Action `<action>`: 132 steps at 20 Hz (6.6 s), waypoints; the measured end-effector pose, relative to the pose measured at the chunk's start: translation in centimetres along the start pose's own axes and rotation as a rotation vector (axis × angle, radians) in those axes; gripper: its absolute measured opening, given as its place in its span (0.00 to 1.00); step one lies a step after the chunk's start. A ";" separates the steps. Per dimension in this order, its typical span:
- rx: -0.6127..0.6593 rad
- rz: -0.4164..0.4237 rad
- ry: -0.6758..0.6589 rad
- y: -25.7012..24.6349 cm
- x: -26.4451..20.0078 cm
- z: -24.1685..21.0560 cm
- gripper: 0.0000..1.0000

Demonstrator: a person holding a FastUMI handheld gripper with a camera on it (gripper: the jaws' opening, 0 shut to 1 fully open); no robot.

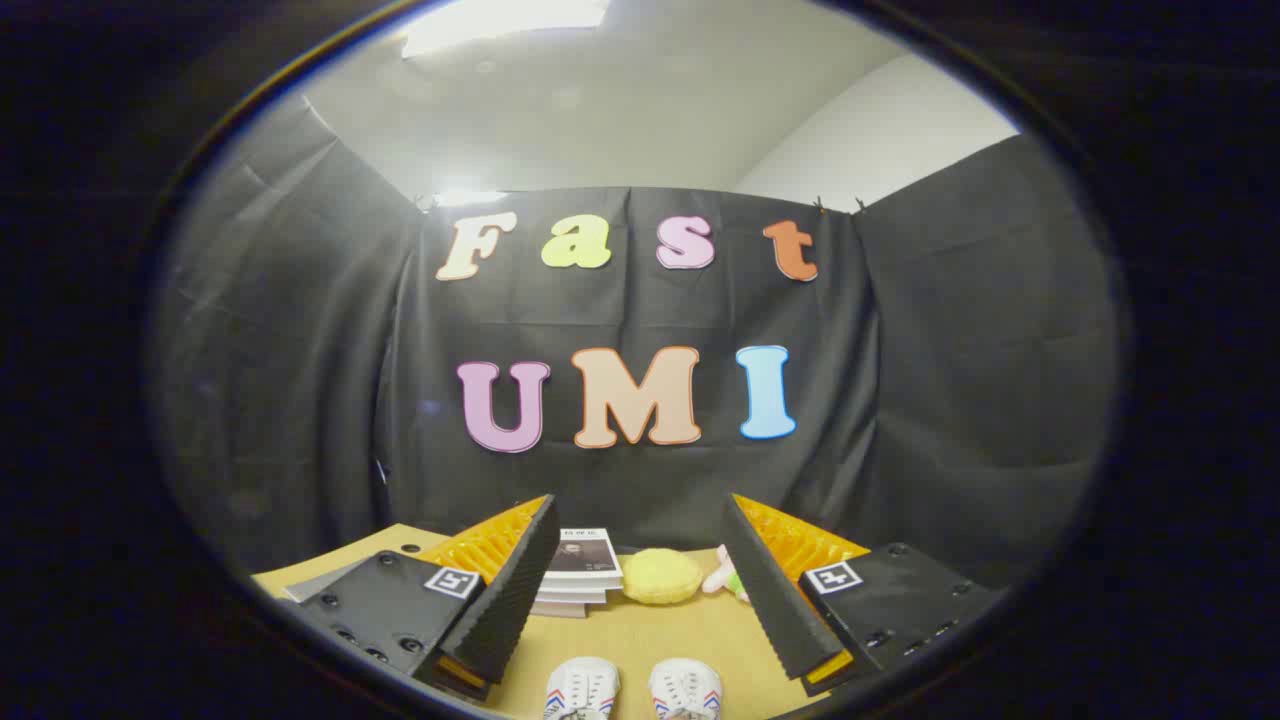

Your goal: Open the storage box then place both shoes into the box .Put the left shoe in first, then the right shoe, with the right side of both shoes facing outward in a uniform manner.

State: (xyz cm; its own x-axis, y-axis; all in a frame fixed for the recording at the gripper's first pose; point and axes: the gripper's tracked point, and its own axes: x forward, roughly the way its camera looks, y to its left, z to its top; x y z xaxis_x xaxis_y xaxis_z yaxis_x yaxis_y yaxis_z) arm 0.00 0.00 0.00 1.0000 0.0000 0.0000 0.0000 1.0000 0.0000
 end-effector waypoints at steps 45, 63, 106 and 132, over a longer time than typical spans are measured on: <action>0.553 0.275 0.479 9.5 -1.4 -16.1 1.00; 1.020 0.450 0.994 19.3 -8.1 -26.2 0.98; 0.916 0.849 0.884 31.5 -4.8 -9.3 0.06; 0.568 0.910 0.743 37.7 -5.5 -8.0 0.99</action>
State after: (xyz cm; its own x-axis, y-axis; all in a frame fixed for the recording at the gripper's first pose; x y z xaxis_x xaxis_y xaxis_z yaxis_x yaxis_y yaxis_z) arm -5.49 37.69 -7.99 0.4025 0.8556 -0.3256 -0.4906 0.5019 0.7124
